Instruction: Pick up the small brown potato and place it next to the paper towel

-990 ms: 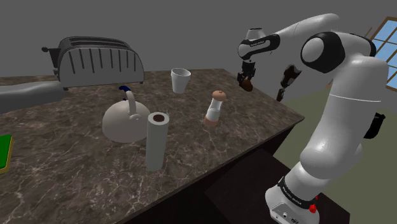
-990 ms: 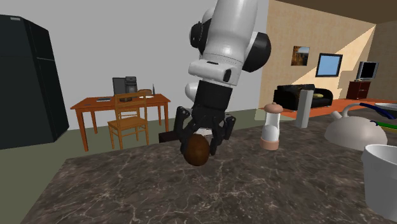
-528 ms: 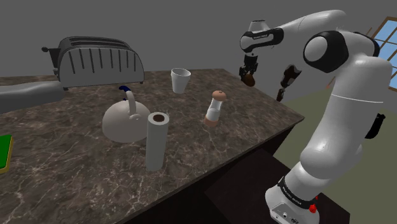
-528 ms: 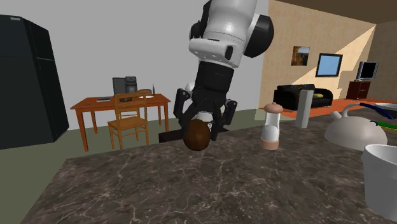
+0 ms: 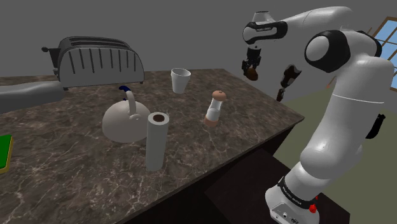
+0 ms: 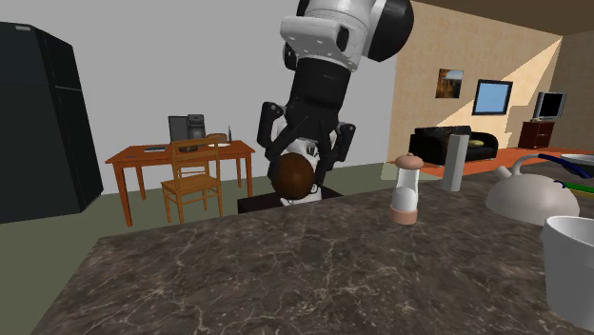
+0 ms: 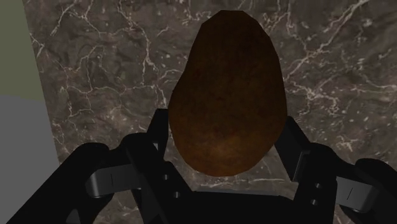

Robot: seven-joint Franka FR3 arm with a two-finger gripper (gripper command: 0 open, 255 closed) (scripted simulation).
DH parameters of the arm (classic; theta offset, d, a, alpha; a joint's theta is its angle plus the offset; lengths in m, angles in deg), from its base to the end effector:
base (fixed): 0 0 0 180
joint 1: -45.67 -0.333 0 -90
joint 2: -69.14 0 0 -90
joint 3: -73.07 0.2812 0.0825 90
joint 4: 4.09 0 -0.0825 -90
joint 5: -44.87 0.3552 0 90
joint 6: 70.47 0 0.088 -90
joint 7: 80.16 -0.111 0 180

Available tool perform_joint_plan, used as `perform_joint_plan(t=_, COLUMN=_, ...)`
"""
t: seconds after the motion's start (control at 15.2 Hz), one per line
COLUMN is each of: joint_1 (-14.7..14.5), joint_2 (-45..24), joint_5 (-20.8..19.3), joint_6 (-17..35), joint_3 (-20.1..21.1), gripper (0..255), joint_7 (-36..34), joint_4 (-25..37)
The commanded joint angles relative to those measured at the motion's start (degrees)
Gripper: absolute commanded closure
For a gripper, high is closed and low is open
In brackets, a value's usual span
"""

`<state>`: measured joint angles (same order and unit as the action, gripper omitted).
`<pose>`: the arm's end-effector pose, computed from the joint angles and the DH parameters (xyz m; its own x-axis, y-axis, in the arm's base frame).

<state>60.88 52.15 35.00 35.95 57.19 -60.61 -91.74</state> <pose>0.5294 -0.3147 0.4681 0.9877 -0.1481 -0.0501 -0.1319 -0.9613 0.2417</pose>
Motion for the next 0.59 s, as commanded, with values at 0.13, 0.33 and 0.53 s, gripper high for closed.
perform_joint_plan(t=0.13, joint_1=0.0, joint_2=0.0, joint_5=0.2, joint_6=-3.1, joint_3=0.0, gripper=255, joint_7=0.6, joint_4=3.2)
perform_joint_plan(t=0.33, joint_1=0.1, joint_2=-0.2, joint_5=0.3, joint_6=-5.4, joint_3=0.0, gripper=255, joint_7=1.1, joint_4=5.7)
perform_joint_plan(t=0.53, joint_1=0.2, joint_2=-0.5, joint_5=0.4, joint_6=-7.8, joint_3=-0.1, gripper=255, joint_7=1.6, joint_4=8.4)
